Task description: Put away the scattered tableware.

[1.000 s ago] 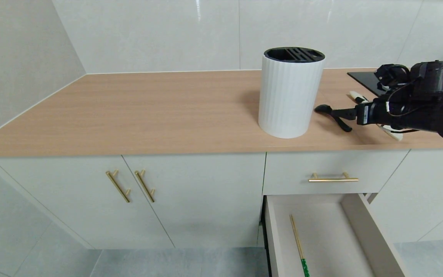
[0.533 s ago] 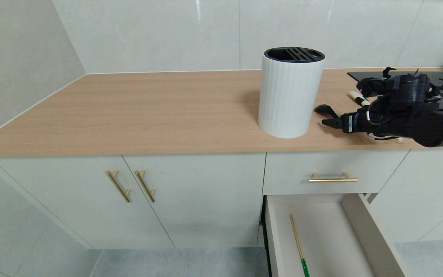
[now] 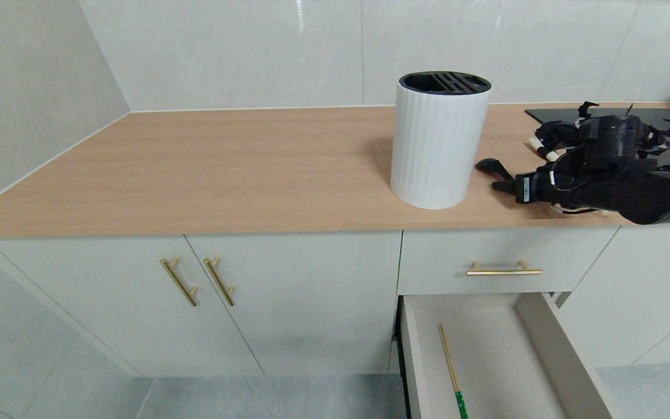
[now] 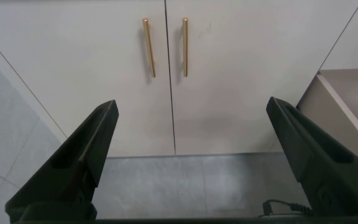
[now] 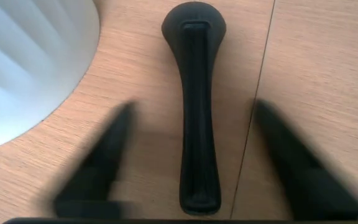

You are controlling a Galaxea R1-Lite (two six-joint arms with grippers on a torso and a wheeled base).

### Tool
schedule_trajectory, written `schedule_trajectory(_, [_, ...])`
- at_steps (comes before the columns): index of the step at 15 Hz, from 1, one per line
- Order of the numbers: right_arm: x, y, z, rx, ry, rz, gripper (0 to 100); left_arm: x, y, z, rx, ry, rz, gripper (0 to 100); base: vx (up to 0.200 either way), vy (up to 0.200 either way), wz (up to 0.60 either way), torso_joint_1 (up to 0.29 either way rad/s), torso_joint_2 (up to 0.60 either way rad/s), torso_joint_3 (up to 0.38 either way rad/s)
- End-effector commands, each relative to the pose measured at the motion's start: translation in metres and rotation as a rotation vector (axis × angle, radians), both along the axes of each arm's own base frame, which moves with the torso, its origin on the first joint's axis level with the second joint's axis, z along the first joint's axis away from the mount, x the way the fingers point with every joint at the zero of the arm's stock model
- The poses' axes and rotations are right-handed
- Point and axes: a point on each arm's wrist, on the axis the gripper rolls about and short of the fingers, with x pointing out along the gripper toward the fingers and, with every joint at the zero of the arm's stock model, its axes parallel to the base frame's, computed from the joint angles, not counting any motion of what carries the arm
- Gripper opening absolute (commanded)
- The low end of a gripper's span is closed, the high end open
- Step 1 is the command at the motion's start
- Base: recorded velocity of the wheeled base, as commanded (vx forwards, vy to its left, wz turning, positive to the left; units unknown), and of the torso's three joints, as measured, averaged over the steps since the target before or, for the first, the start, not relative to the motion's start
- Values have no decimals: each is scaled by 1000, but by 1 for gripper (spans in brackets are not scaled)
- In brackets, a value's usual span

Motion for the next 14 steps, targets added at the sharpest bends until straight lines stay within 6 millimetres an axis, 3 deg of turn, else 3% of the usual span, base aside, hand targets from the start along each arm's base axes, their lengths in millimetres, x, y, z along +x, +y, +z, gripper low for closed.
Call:
schedule_trajectory(1, [0, 3, -1, 0, 4, 6, 0, 0, 0, 0, 0, 0, 2, 100, 0, 0, 0, 0, 0, 0])
schedule_trajectory(7, [-9, 3, 11, 32, -5, -3, 0, 0, 0, 0, 0, 0, 0, 100, 0, 0, 0, 0, 0, 0])
schedule_trajectory(10, [-51, -2, 49, 74, -47, -45, 0, 0, 0, 0, 0, 0, 0, 100, 0, 0, 0, 0, 0, 0])
schedule_trajectory(11, [-77, -4, 63, 73, -54, -79, 0, 0, 0, 0, 0, 2, 0, 100, 0, 0, 0, 0, 0, 0])
schedule_trajectory(13, [-100, -7, 73, 76, -45, -88, 0, 0, 0, 0, 0, 2, 0, 100, 0, 0, 0, 0, 0, 0])
schedule_trajectory(14, [-130, -9, 76, 120, 16, -98, 0, 0, 0, 0, 0, 0, 0, 100, 0, 0, 0, 0, 0, 0])
